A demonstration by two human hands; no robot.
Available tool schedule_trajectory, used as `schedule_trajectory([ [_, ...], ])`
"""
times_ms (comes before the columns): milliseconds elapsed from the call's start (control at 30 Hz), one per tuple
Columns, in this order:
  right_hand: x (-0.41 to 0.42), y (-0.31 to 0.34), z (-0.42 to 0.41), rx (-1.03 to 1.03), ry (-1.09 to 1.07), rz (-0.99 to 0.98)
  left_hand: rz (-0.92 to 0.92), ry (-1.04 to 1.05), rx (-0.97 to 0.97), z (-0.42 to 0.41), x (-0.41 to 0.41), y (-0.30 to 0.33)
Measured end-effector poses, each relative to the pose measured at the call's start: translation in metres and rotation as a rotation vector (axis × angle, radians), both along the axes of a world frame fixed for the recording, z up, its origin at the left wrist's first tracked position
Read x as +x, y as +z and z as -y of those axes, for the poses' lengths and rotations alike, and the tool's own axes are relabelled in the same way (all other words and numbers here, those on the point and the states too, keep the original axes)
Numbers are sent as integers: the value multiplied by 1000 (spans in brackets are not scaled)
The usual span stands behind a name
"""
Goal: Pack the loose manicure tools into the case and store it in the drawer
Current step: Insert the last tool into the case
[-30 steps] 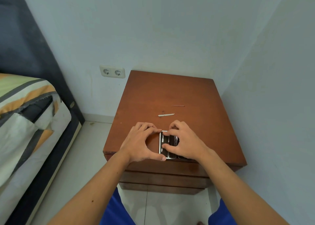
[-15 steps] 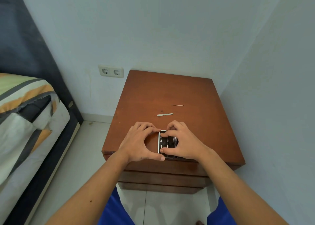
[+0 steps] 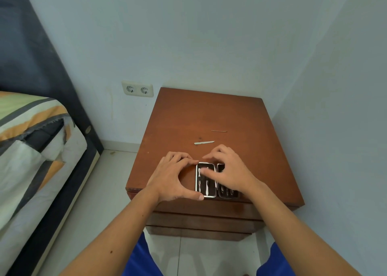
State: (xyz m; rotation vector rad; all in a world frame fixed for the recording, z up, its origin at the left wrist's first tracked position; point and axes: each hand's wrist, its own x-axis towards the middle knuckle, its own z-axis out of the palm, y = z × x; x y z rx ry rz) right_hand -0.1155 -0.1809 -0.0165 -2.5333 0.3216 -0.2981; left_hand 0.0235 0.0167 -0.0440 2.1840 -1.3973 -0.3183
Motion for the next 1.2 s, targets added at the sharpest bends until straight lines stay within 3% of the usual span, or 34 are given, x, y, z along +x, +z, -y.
schedule_trajectory([
  [167, 39, -1, 27, -72, -190, 38, -12, 5, -1, 1, 0, 1],
  [433, 88, 6, 30, -247, -17, -125, -12, 2, 10, 1, -1, 3],
  [733, 90, 3, 32, -223, 10, -269, -22, 2, 12, 1, -1, 4],
  [1000, 81, 0, 33, 63, -244, -113, -21, 2, 9, 0, -1, 4],
  [1200, 87, 9, 29, -94, -221, -172, -22, 2, 6, 0, -1, 4],
])
